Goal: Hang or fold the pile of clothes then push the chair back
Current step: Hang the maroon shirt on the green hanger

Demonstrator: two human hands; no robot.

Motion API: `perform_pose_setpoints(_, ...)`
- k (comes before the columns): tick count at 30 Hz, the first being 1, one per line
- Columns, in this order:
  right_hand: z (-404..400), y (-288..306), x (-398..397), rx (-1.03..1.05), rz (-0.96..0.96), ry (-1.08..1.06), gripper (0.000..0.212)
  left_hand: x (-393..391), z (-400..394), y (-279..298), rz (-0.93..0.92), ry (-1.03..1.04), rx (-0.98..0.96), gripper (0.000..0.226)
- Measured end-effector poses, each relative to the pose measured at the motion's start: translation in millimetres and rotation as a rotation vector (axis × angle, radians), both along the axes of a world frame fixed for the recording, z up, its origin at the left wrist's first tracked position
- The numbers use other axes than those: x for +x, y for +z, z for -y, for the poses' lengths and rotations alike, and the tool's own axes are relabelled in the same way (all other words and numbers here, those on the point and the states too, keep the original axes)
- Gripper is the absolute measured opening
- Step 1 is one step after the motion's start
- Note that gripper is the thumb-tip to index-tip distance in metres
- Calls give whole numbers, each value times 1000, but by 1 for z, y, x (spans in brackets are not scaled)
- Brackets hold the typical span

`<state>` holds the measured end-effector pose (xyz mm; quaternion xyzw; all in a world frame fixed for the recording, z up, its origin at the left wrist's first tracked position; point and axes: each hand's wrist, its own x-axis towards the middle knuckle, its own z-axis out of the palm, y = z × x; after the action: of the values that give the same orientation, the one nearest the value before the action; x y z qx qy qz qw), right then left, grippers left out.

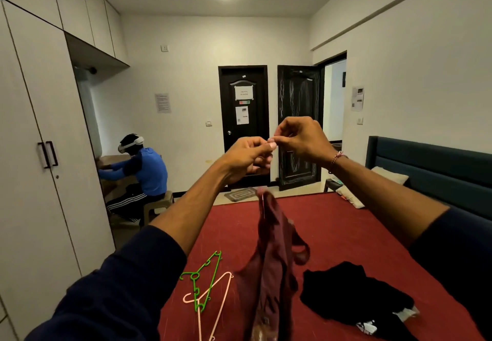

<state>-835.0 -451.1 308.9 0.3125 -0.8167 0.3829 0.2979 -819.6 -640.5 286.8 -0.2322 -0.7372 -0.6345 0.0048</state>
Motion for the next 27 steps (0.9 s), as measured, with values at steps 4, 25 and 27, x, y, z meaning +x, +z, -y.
perform_pose_setpoints(4, -1, -7, 1, -19, 60, -26, 18, 2, 17, 3, 27, 26, -28, 16)
perform_pose_setpoints(25, -8, -188, -18, 255, 512, -124, 13, -26, 14, -188, 345, 212, -122, 12)
perform_pose_setpoints(27, -9, -224, -16, 275, 598, -129, 13, -24, 14, -229, 423, 214, -149, 14)
